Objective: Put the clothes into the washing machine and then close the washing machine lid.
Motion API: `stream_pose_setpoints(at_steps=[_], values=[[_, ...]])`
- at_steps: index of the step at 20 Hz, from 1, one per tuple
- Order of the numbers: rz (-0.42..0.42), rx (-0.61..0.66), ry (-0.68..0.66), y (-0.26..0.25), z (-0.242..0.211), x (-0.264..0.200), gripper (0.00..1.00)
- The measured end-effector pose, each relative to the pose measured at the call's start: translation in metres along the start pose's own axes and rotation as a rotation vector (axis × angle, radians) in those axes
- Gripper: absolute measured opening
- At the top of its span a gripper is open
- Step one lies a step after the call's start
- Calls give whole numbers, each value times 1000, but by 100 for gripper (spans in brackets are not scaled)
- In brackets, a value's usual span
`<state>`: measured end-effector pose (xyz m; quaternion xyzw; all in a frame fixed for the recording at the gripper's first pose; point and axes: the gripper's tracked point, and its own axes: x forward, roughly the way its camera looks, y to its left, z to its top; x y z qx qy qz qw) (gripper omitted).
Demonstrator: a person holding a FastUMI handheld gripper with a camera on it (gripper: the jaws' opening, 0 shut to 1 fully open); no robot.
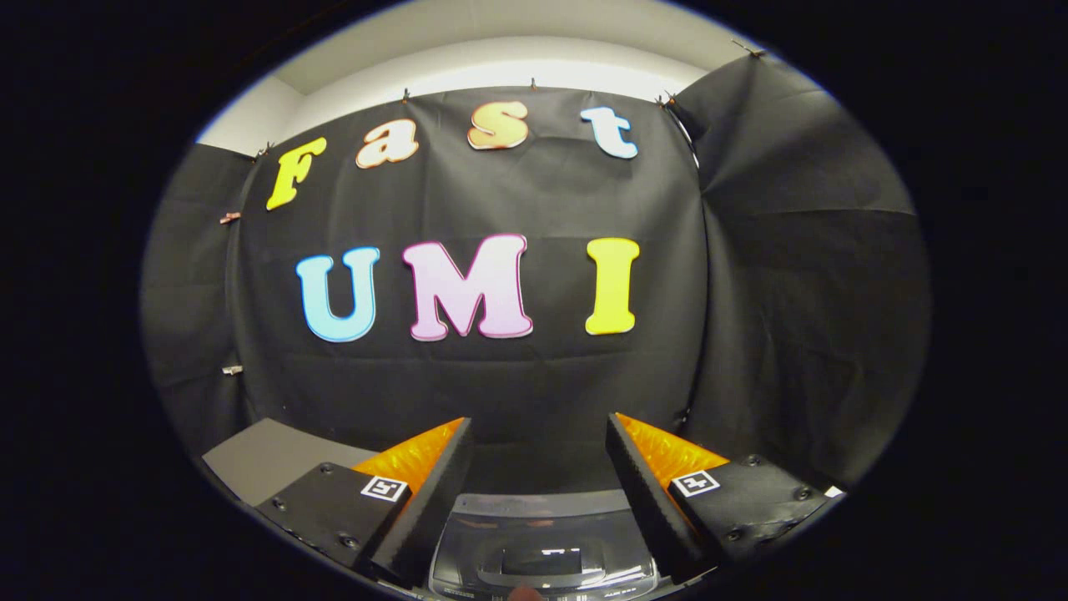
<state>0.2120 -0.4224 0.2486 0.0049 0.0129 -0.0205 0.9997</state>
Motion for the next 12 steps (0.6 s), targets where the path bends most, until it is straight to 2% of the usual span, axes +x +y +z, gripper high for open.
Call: stream_pose_setpoints(at_steps=[4,12], values=[[16,-26,-23,2,13,-20,99],[25,-60,-28,19,16,-22,99]])
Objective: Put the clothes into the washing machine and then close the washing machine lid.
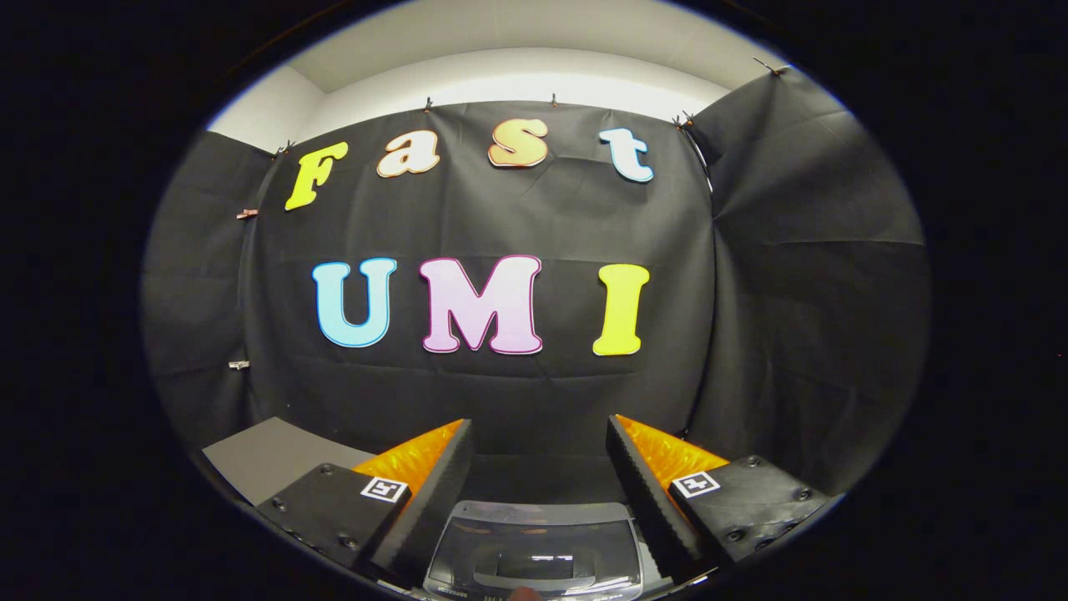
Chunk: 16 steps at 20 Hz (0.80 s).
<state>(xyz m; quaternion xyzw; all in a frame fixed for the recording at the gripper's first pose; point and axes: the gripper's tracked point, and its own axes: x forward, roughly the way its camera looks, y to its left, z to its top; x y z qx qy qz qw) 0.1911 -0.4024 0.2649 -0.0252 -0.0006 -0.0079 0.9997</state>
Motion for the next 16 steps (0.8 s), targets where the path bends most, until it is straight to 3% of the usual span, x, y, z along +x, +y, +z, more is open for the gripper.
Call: stream_pose_setpoints(at_steps=[16], values=[[-12,-22,-26,18,14,25,98]])
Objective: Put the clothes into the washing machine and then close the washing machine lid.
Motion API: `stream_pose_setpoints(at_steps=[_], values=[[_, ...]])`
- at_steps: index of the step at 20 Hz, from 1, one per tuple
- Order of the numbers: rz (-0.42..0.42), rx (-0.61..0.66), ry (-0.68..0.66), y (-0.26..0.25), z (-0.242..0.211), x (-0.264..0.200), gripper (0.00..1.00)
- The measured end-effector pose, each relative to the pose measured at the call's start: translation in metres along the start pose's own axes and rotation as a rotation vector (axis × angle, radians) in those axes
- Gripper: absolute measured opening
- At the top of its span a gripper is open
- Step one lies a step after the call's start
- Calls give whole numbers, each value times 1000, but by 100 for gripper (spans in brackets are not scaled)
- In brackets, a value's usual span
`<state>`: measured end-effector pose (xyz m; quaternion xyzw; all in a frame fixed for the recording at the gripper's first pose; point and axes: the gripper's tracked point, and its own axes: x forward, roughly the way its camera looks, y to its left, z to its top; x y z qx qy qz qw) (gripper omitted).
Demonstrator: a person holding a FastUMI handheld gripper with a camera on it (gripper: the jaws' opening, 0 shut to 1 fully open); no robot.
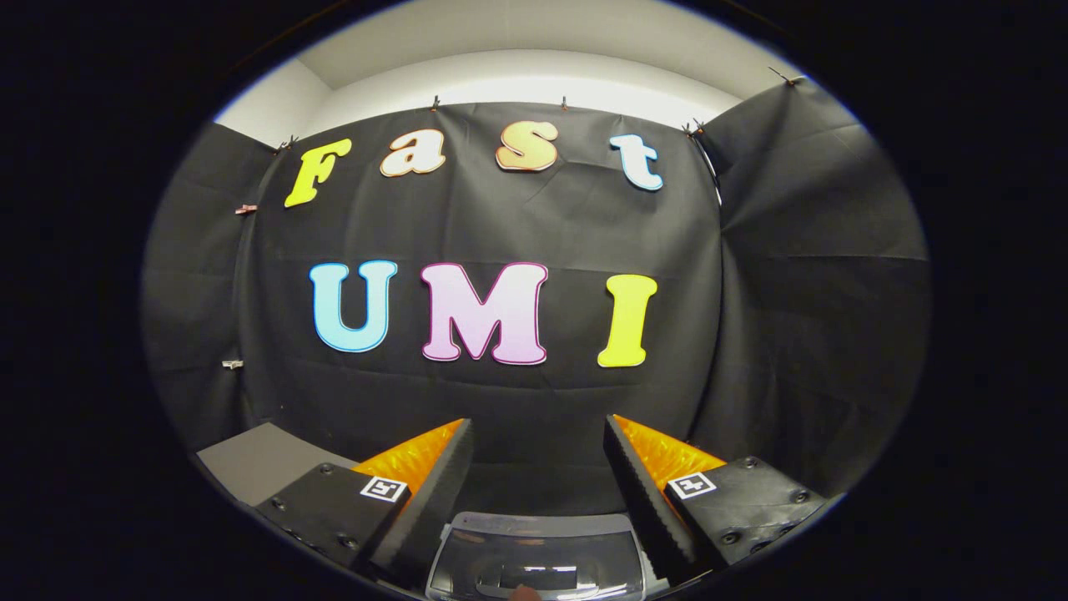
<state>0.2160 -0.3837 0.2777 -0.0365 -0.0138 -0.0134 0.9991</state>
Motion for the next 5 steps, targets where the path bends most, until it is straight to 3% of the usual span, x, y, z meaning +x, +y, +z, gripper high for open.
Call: stream_pose_setpoints(at_steps=[5], values=[[-1,-4,-6,4,3,6,98]])
